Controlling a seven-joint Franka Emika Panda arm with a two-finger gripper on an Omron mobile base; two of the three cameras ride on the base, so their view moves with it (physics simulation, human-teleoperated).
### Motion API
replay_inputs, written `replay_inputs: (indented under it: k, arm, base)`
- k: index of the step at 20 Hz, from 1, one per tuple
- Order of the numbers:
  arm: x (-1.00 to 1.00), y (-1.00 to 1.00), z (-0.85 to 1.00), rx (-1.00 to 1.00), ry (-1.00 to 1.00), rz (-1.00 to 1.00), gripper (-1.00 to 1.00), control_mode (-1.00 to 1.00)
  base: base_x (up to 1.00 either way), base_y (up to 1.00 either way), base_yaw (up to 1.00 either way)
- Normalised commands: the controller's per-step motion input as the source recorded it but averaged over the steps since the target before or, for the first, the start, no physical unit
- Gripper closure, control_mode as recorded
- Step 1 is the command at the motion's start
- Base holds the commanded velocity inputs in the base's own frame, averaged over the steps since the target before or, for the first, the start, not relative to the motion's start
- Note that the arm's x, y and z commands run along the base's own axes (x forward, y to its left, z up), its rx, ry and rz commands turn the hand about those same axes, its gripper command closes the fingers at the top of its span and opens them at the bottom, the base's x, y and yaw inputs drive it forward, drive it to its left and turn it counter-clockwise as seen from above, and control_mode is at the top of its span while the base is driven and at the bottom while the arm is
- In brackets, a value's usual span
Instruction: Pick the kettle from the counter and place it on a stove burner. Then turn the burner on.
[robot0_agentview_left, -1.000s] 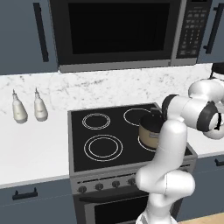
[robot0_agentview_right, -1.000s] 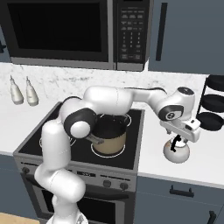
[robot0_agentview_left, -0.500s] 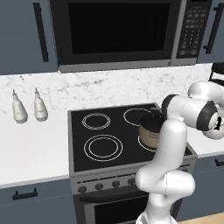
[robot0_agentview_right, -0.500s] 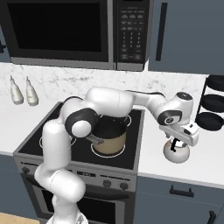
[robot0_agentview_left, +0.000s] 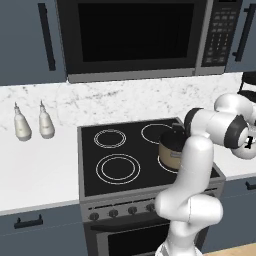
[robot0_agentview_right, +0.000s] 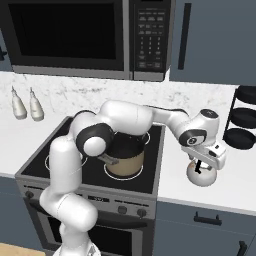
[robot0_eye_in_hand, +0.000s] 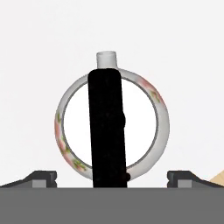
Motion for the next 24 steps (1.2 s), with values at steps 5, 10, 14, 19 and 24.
replay_inputs:
  k: [5,10,14,19,24]
  arm:
    - [0.00,0.00,0.00,0.00,0.00,0.00,-1.00,-1.00]
    - [0.00,0.01,0.00,0.00,0.00,0.00,1.00,-1.00]
    - [0.00,0.00,0.00,0.00,0.00,0.00,1.00,-1.00]
    - [-0.05,-0.01,0.01,0.00,0.00,0.00,1.00,-1.00]
    - [-0.32,0.21,0.52,-0.11,-0.09,0.00,1.00,-1.00]
  base:
    - [0.00,0.00,0.00]
    - [0.00,0.00,0.00]
    - [0.00,0.00,0.00]
    - [0.00,0.00,0.00]
    - [0.00,0.00,0.00]
